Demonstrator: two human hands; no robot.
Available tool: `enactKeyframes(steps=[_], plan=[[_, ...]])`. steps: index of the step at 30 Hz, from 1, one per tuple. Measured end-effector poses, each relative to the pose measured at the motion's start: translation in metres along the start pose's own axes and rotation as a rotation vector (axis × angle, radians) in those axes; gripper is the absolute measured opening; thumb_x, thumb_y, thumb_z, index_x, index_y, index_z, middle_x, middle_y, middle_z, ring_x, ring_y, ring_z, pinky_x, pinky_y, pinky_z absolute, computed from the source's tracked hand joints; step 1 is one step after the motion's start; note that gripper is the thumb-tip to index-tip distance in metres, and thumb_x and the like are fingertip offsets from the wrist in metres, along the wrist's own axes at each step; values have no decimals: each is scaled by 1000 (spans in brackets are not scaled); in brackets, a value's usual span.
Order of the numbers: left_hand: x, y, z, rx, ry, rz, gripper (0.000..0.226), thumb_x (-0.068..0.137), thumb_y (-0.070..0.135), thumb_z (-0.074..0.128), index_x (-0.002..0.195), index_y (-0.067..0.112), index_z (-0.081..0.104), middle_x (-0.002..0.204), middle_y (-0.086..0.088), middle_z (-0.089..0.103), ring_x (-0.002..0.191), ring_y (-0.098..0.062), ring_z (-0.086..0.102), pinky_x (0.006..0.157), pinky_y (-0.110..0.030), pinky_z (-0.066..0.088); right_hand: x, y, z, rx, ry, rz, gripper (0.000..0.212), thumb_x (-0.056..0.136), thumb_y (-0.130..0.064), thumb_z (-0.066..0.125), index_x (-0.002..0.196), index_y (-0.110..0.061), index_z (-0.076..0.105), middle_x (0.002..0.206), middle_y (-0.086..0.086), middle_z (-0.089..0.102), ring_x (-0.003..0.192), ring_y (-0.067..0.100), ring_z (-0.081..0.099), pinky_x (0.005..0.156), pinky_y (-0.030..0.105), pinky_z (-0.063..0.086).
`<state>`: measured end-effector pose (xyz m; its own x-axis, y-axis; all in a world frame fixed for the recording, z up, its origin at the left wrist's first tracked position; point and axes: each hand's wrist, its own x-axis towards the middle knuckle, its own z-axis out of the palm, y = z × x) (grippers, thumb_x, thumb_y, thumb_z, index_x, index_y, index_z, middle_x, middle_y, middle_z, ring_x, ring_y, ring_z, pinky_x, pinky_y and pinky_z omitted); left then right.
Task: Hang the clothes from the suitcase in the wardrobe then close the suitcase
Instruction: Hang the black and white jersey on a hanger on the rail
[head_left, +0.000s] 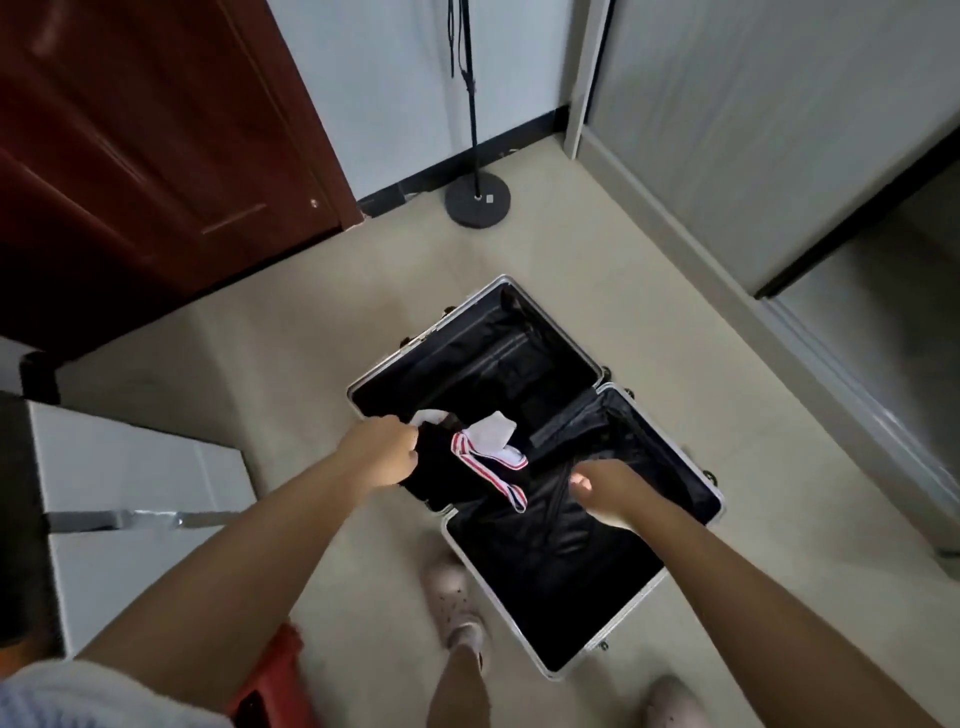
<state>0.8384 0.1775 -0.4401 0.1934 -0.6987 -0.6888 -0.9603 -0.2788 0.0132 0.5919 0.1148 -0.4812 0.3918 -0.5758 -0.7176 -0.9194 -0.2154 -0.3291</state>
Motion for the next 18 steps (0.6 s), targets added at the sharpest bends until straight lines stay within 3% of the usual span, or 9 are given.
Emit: enactKeyframes(steps=[8, 18], plan=[[110, -80, 115, -163, -154, -106, 29, 98, 19, 35, 116, 7, 54, 120, -12, 53, 108, -27, 54, 83, -31, 42, 121, -31, 119, 2, -175, 87, 28, 94, -15, 36, 108, -4, 58, 118, 16, 60, 110, 28, 55, 88, 30, 42], [235, -48, 288, -357, -141, -154, 35, 93, 19, 43, 126, 8, 45, 122, -16, 48, 113, -31, 48, 85, -37, 42, 275, 18, 242, -13, -153, 88, 30, 88, -10, 46, 113, -2, 59, 124, 18, 54, 115, 32, 50, 93, 31, 40]])
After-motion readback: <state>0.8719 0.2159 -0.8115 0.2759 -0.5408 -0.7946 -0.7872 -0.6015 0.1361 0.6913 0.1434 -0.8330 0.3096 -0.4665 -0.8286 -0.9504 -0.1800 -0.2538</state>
